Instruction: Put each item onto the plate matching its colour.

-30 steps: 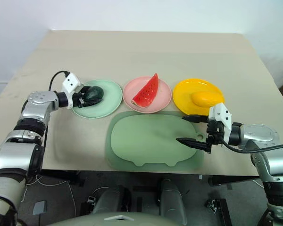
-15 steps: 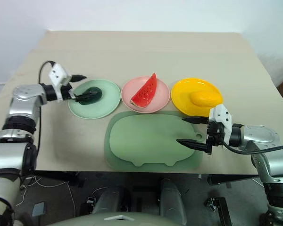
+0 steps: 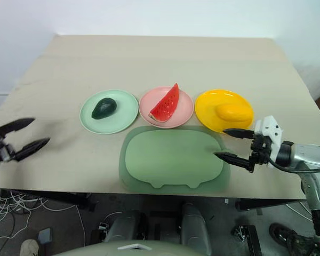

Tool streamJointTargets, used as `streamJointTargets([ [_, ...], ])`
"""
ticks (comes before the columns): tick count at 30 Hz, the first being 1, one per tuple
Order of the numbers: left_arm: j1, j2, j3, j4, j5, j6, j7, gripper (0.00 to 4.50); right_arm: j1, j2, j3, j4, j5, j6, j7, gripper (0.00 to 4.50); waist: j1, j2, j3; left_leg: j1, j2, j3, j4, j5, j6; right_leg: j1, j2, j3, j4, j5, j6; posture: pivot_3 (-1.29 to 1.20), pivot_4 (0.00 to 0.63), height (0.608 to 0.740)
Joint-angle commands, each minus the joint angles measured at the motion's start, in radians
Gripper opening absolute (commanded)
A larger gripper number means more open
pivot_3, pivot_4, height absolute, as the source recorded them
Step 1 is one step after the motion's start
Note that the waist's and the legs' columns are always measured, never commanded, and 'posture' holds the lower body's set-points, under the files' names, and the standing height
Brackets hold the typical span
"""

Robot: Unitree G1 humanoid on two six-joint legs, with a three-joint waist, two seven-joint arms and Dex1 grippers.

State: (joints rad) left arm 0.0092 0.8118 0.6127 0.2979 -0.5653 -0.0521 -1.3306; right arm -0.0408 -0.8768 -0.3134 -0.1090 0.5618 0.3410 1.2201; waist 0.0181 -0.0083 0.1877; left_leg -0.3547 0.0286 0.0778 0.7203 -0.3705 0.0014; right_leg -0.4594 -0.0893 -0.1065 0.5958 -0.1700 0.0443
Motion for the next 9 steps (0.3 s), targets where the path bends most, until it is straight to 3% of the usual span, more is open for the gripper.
streamJointTargets([
  [1, 0.079, -0.037, 0.078, -0.056, -0.043, -0.042, 0.017, 4.48, 0.026, -0.013, -0.087, 0.024, -0.021, -0.060, -0.025, 4.50, 0.000, -0.001, -0.001, 0.000, 0.000, 0.000, 0.000, 0.000, 0.000, 0.000, 0.000, 0.000, 0.000, 0.000, 0.000, 0.00, 0.150, 0.736],
  [9, 0.159, -0.092, 0.111, -0.032, -0.027, -0.128, 0.076, 4.48, 0.041, -0.024, -0.169, 0.122, -0.073, -0.161, -0.072, 4.50, -0.006, -0.001, -0.001, 0.000, 0.000, 0.001, 0.000, 0.000, 0.000, 0.000, 0.001, 0.000, 0.000, 0.000, 0.000, 0.00, 0.150, 0.736],
])
